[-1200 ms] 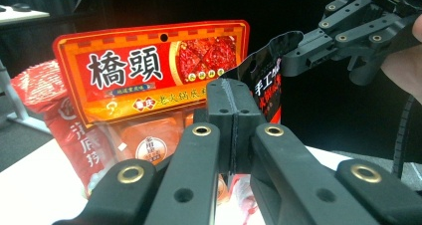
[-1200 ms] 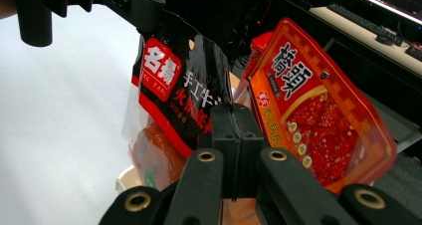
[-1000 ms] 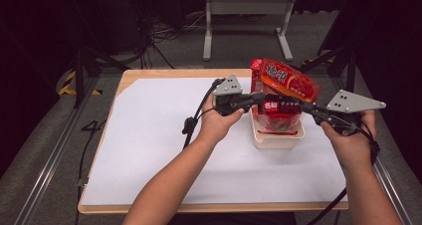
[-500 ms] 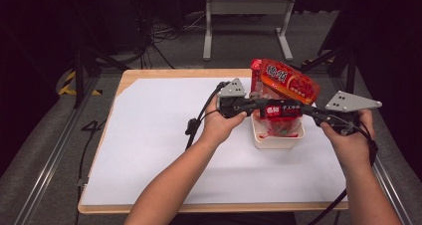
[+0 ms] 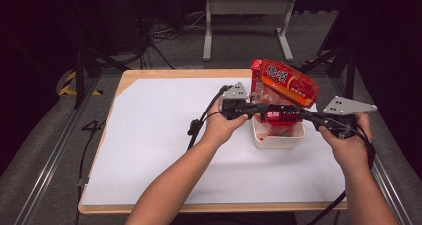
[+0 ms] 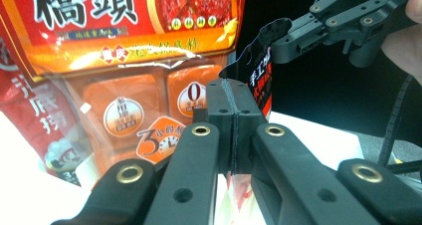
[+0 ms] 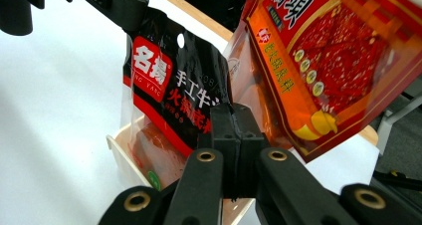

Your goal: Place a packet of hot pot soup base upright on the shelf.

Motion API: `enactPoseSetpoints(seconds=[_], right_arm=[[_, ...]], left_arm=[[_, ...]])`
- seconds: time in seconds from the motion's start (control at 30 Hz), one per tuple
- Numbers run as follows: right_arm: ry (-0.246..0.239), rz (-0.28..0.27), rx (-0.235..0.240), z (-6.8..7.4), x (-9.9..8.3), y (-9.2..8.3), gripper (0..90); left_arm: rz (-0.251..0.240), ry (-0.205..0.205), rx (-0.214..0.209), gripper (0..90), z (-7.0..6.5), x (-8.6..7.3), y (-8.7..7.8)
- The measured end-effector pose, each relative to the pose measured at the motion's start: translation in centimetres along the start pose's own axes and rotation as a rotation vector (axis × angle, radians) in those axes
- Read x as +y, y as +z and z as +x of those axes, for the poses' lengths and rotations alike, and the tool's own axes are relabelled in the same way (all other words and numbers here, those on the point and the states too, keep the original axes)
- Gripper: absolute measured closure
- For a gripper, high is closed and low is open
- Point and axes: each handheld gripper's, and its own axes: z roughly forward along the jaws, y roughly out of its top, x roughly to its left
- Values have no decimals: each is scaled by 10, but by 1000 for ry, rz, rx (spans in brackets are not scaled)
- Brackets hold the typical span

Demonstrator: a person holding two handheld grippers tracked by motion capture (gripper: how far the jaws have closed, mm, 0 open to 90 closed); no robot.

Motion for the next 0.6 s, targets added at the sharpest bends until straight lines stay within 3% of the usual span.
enactPoseSetpoints(seconds=[0.33,0.43,0.57,0.6], right_arm=[[18,14,-1,3,-10,3,897],[9,19,-22,4,-12,2,860],[12,12,-33,3,-12,-2,807],[12,11,-33,3,-12,-3,803]], left_arm=[[30,-15,1,886,2,-4,7],[38,-27,-5,752,2,-5,9],[17,-47,35,432,1,-10,13],[19,-42,31,423,1,-10,13]])
